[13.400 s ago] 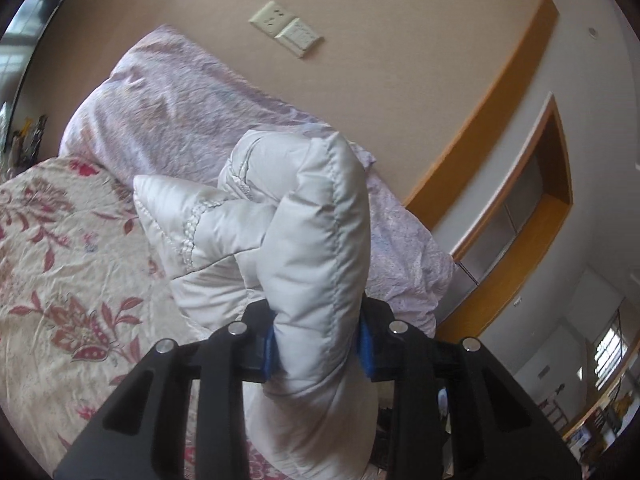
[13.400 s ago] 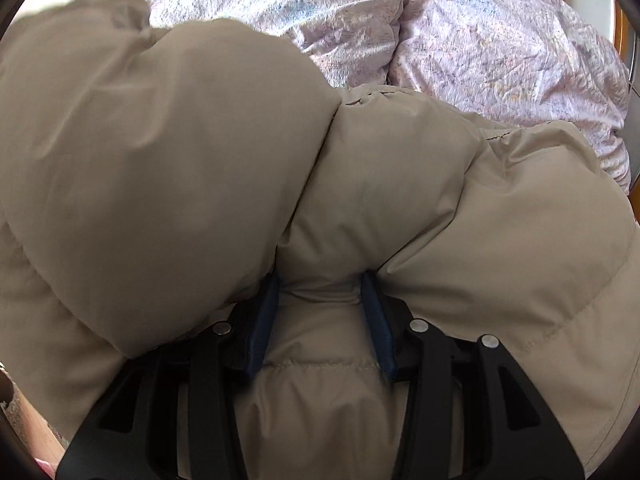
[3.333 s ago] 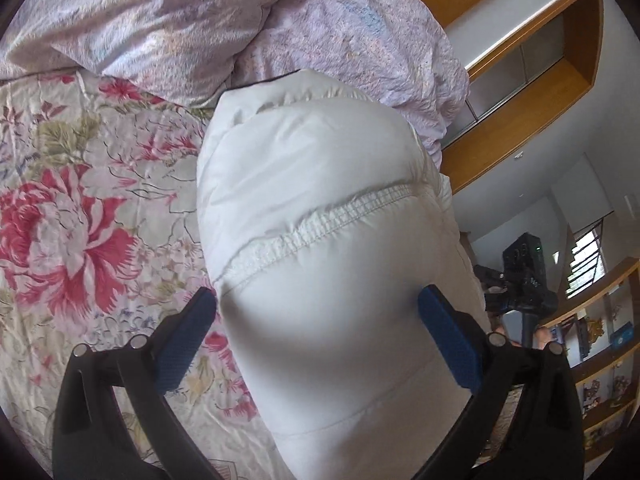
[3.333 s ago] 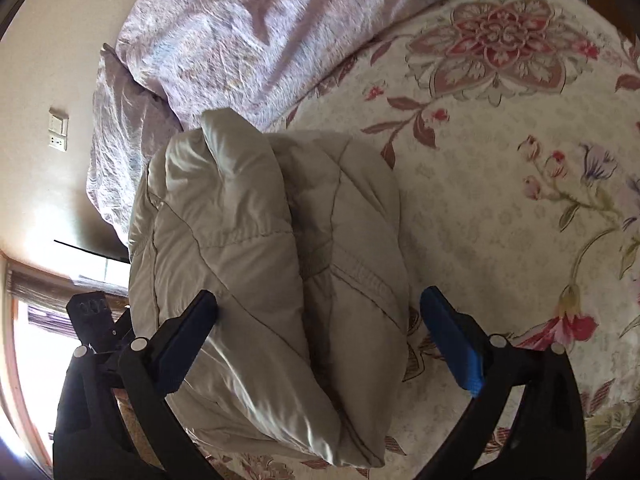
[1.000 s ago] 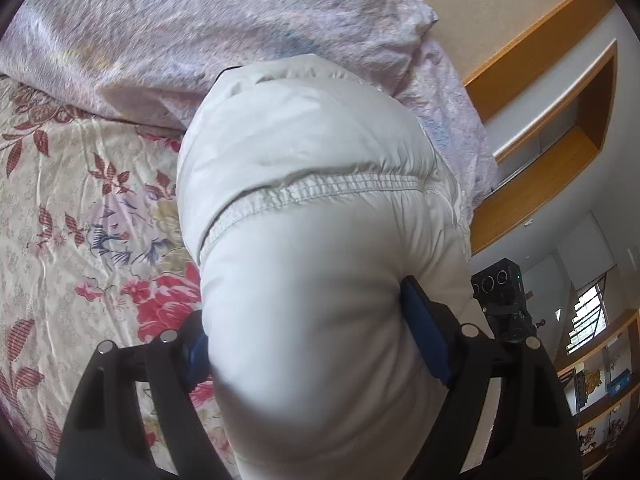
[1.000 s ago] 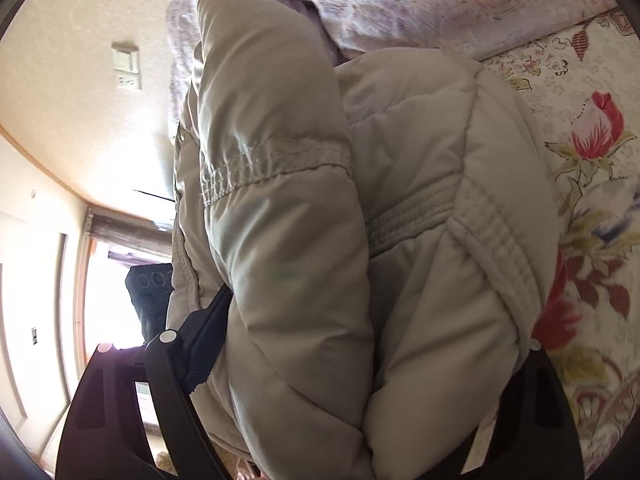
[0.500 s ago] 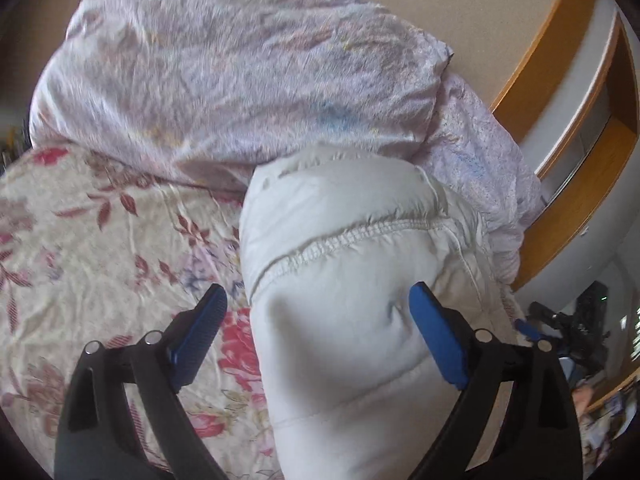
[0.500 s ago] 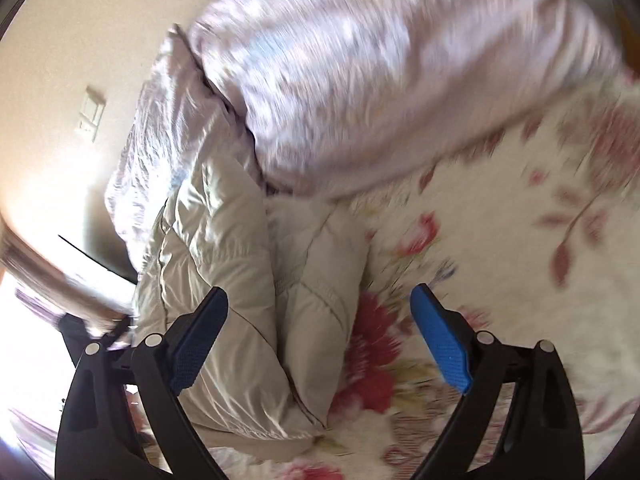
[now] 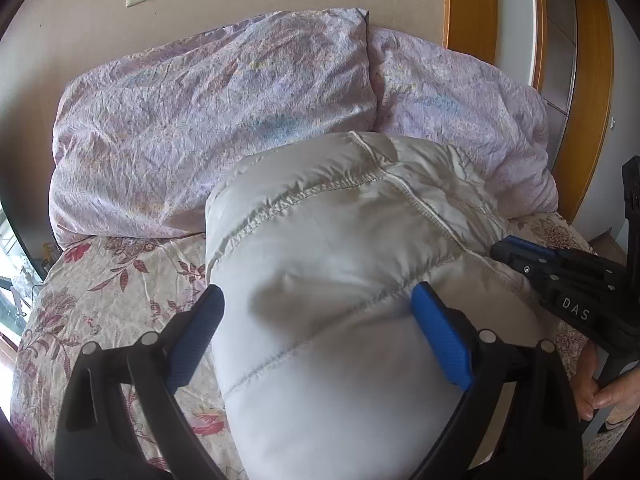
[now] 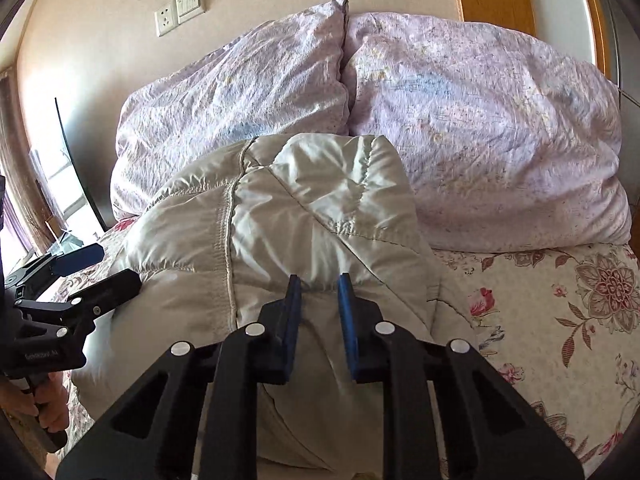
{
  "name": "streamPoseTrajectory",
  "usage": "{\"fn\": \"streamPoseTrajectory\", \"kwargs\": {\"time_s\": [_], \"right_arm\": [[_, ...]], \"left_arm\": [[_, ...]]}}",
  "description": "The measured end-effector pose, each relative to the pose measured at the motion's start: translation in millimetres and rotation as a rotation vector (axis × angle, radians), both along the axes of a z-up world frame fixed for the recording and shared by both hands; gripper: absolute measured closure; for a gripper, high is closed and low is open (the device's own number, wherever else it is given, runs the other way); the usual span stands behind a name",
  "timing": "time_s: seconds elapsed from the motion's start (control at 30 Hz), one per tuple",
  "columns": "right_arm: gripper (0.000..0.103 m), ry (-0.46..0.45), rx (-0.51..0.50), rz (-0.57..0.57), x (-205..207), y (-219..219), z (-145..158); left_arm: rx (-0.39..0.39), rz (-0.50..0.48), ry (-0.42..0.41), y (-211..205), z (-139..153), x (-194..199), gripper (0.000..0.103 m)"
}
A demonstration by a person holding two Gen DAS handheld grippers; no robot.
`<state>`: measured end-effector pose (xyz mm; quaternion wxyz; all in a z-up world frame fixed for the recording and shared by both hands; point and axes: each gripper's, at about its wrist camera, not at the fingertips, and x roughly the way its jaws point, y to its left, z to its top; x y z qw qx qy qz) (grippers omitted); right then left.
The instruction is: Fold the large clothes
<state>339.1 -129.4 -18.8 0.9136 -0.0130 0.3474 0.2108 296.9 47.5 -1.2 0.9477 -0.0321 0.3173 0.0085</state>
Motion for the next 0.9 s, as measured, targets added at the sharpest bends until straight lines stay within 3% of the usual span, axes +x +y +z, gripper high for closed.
{"fn": "streamPoseTrajectory", "kwargs": {"time_s": [0.3, 0.57, 0.9], "right_arm": [[0.086, 0.062, -0.076, -0.052, 14, -4, -30], [0.087, 0.11, -0.062, -0.067, 32, -6, -44], [0.087, 0.141, -0.055, -0.024, 52, -4, -58]], "left_arm": [[0.034, -0.018, 0.03, -14, -17, 19, 0.007], [0.018, -0.014, 0.05, -16, -32, 34, 0.005], [0.01, 0.023, 0.015, -18, -49, 36, 0.003]]}}
